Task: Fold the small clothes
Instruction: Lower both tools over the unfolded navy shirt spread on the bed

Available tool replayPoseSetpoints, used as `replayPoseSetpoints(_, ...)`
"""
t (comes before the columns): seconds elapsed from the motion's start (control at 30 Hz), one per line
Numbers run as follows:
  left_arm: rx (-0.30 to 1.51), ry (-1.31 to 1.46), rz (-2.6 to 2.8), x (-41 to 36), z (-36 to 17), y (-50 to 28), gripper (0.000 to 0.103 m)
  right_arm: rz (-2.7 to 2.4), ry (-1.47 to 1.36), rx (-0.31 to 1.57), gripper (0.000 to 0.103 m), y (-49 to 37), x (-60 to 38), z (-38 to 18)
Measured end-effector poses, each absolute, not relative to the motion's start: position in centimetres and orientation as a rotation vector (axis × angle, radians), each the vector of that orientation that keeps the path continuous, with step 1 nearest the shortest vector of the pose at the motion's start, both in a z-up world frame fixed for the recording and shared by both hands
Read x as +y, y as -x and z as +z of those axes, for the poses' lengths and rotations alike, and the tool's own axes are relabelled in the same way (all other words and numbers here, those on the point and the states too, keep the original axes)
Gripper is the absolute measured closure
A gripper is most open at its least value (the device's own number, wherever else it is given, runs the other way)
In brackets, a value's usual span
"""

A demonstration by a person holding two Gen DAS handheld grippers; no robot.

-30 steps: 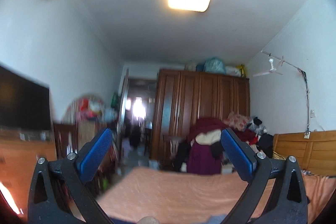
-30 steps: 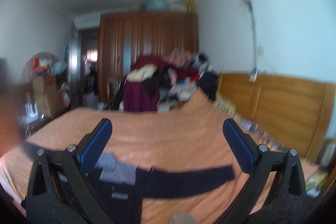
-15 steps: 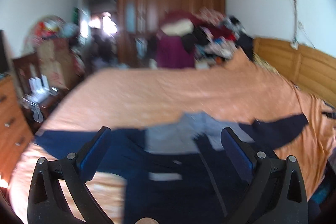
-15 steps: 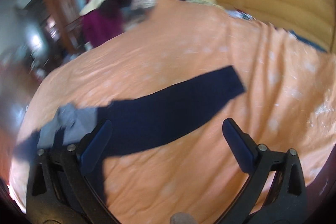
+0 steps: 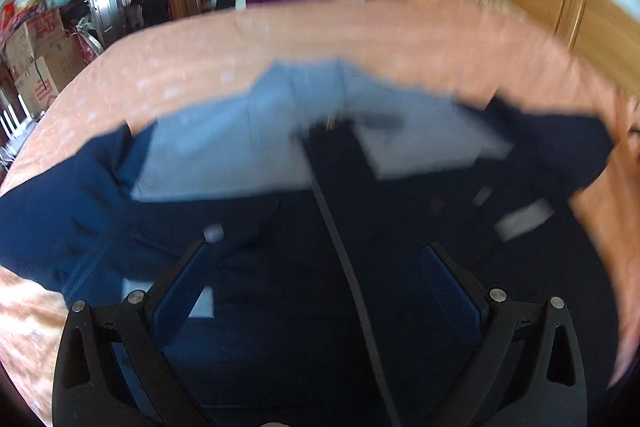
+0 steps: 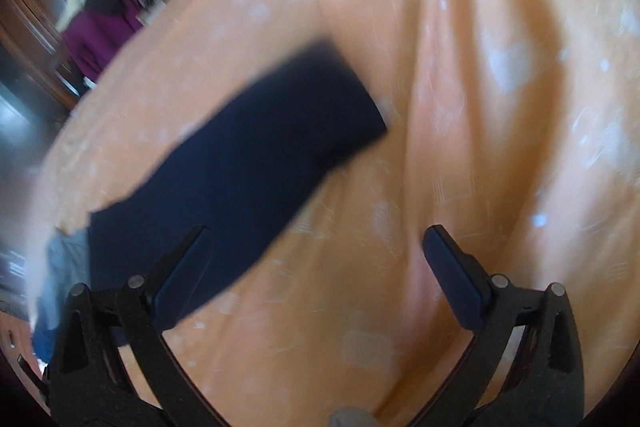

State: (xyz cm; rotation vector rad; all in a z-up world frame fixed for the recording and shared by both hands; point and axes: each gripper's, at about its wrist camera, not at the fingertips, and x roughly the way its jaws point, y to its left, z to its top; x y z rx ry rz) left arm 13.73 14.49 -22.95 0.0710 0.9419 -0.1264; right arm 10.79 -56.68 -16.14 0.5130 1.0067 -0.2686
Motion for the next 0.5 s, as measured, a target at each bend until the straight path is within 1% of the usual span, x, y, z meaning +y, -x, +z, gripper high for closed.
replayPoseSetpoints(0.07,1.024,-0.101,-0.113,14.1,-25.0,-14.1,0.000,-0.292,-0.532,1.074,0.000,-10.7,-56.9,-18.4)
replayPoseSetpoints(0.13,1.036,-0.106,-0.111,13.8,-25.6,-14.2,0.000,-0.304,-0.527,1.134,0.000,-10.4,-57.0,-20.4)
replayPoseSetpoints(0.2,1.052,-0.095,-0.114,13.8,-26.0,-14.2,0.000,-0.318,-0.493,1.121,0.000,-9.9,-56.5,-20.6)
replayPoseSetpoints(0.37,1.079,-0.105,-0.114,13.6,-25.8,-13.5,0.000,-0.316,-0.402,1.180,0.000,-9.9,-55.1,-20.4)
replayPoseSetpoints(0.43,1.091,-0.103,-0.120,13.6,-25.8,-13.6,0.000,-0.287,-0.483,1.125,0.001,-9.2,-55.6,-18.8)
replayPoseSetpoints(0.5,1.093,-0.090,-0.128,14.1,-25.0,-13.5,0.000,-0.272,-0.555,1.012,0.000,-8.7,-56.9,-16.6)
